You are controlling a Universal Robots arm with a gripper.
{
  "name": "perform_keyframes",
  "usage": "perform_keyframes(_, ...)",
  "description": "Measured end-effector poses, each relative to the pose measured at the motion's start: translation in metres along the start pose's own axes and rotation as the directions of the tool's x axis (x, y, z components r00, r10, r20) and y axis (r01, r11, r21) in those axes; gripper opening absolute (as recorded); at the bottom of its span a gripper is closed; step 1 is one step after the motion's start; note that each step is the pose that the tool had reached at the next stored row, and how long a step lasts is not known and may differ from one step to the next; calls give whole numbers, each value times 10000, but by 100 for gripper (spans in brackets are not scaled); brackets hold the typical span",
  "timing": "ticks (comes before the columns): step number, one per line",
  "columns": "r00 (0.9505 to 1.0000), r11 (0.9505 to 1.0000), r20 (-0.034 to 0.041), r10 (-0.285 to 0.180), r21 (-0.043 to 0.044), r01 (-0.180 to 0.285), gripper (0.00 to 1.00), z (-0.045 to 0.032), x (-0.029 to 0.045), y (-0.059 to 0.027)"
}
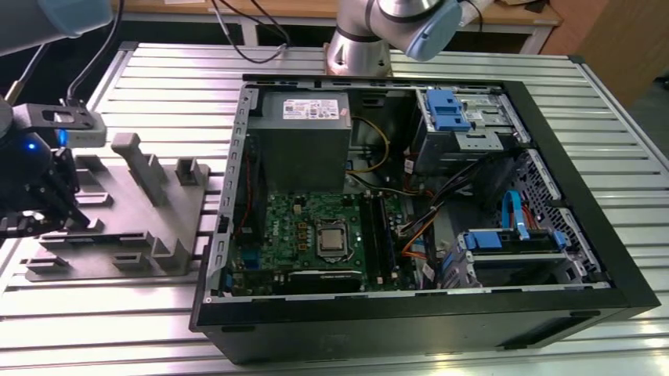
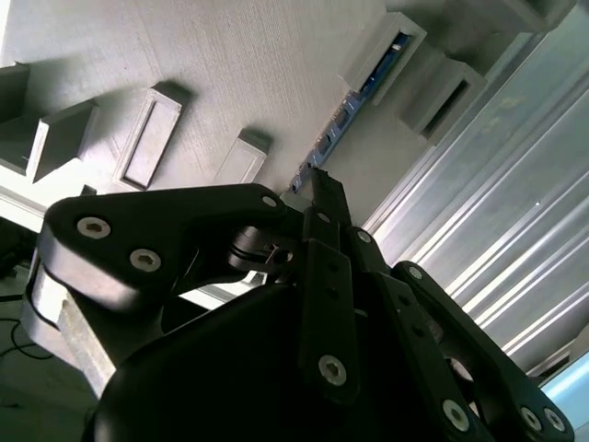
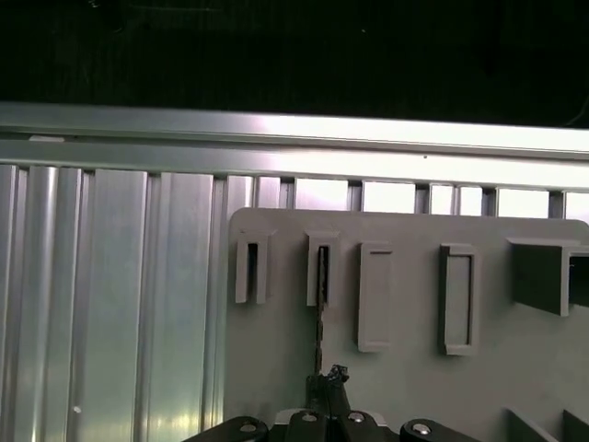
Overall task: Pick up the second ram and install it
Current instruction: 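Pick up the second ram and move it above second insertion slot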
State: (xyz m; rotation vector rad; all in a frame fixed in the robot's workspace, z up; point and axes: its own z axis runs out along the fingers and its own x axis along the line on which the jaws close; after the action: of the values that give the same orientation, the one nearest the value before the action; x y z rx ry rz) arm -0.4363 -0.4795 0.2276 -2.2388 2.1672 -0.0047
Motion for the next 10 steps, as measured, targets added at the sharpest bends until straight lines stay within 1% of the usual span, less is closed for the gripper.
perform_keyframes(5, 10000, 10000, 0, -32, -2, 32, 10, 54, 1, 1)
perform_keyframes(8, 10000, 10000, -1, -42, -4, 42, 10, 63, 1, 1)
perform_keyframes(10, 10000, 10000, 2, -44, 0, 44, 10, 86, 1, 1)
